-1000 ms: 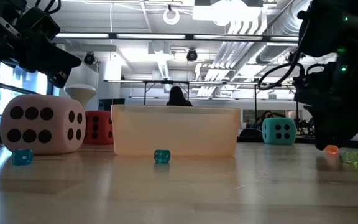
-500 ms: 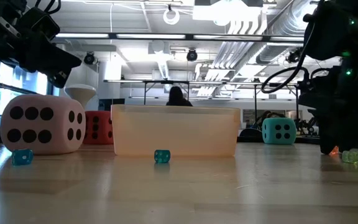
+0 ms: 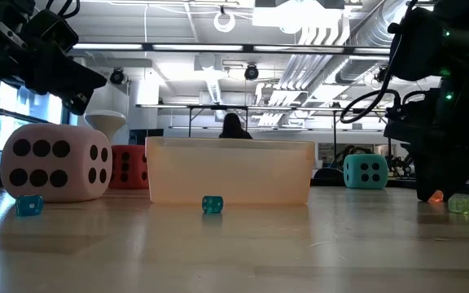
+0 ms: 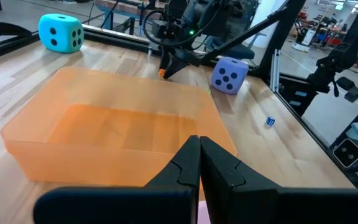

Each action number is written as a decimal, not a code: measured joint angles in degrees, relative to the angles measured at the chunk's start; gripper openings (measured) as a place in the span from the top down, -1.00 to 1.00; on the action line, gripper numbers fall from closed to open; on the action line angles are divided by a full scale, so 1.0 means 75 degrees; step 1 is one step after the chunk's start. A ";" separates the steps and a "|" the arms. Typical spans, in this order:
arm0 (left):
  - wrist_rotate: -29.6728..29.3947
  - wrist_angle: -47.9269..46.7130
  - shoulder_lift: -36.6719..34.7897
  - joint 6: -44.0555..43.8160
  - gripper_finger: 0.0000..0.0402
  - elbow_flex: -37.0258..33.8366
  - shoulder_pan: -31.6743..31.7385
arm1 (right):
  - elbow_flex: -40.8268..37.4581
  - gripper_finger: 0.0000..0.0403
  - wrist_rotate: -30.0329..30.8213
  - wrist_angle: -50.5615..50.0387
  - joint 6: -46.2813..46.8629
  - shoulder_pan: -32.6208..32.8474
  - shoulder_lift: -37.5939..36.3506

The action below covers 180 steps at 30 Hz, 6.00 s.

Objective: Pick & Place Dice
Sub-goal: Put the small orange die into the orange bin, then put the large pink die into the orange bin

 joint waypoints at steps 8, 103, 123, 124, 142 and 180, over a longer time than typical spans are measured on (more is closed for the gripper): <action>0.0000 0.0000 0.0000 0.0000 1.00 0.0000 -0.0001 | -0.0005 0.42 -0.0073 0.0133 -0.0080 -0.0029 0.0005; -0.0003 0.0002 0.0003 0.0079 1.00 0.0000 0.0001 | 0.1752 0.80 -0.0705 0.5745 -0.9752 0.0118 0.1386; -0.0002 0.0005 0.0248 0.0037 1.00 0.0000 0.0000 | 0.1965 0.39 -0.1186 0.5794 -1.0030 -0.0021 0.1494; -0.0003 0.0006 0.0291 0.0038 1.00 0.0000 -0.0001 | 0.1965 0.36 -0.1183 0.5794 -1.0030 -0.0021 0.1494; -0.0001 0.0009 0.0612 0.0012 1.00 0.0000 -0.0001 | 0.1962 0.07 -0.0605 0.6388 -1.0690 0.0073 0.1494; 0.0661 0.2806 0.0761 0.1923 0.69 -0.0006 -0.1517 | 0.1962 0.08 -0.0495 0.6336 -1.0611 0.0214 0.1489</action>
